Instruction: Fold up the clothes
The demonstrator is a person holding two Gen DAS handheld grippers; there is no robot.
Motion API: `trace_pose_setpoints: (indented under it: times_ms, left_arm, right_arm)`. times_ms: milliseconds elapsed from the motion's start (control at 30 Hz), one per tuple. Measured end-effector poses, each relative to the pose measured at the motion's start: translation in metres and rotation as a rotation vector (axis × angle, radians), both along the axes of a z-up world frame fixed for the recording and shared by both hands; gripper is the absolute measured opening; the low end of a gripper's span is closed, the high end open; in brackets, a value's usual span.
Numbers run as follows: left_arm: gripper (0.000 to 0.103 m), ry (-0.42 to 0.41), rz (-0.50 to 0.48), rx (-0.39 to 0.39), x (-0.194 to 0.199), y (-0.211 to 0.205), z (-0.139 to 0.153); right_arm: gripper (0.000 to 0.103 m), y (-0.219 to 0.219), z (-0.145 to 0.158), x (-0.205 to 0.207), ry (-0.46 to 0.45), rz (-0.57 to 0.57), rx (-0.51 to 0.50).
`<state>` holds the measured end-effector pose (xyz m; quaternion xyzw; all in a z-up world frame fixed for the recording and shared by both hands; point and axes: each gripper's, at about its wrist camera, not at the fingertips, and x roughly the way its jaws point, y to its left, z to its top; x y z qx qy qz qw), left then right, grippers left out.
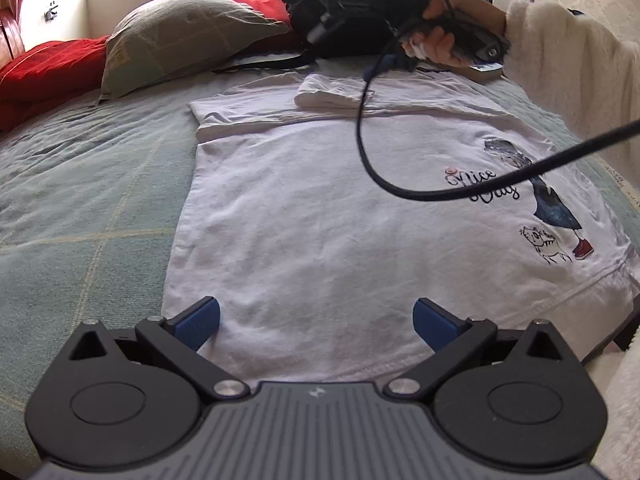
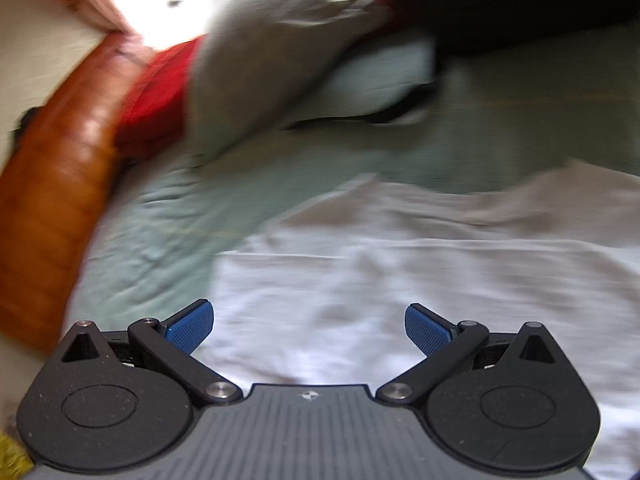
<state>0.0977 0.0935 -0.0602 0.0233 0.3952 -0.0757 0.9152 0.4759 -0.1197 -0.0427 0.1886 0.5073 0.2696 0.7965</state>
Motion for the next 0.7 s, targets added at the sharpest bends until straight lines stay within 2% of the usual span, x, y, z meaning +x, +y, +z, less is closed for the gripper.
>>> trace_pose_setpoints:
  times_ms: [133, 300, 500, 700]
  left_arm:
    - [0.102, 0.006, 0.001, 0.002, 0.002, 0.000, -0.002]
    - [0.102, 0.009, 0.001, 0.005, 0.002, -0.001, -0.002]
    - [0.102, 0.014, 0.009, 0.005, 0.005, 0.001, -0.003]
    - [0.102, 0.016, 0.014, 0.002, 0.006, 0.004, -0.004]
  right_arm:
    - [0.103, -0.016, -0.026, 0.002, 0.069, -0.029, 0.002]
    - [0.103, -0.007, -0.035, 0.003, 0.089, -0.008, 0.114]
    - [0.103, 0.021, -0.036, 0.007, 0.117, 0.060, 0.228]
    - [0.103, 0.043, -0.027, 0.017, 0.112, 0.093, 0.277]
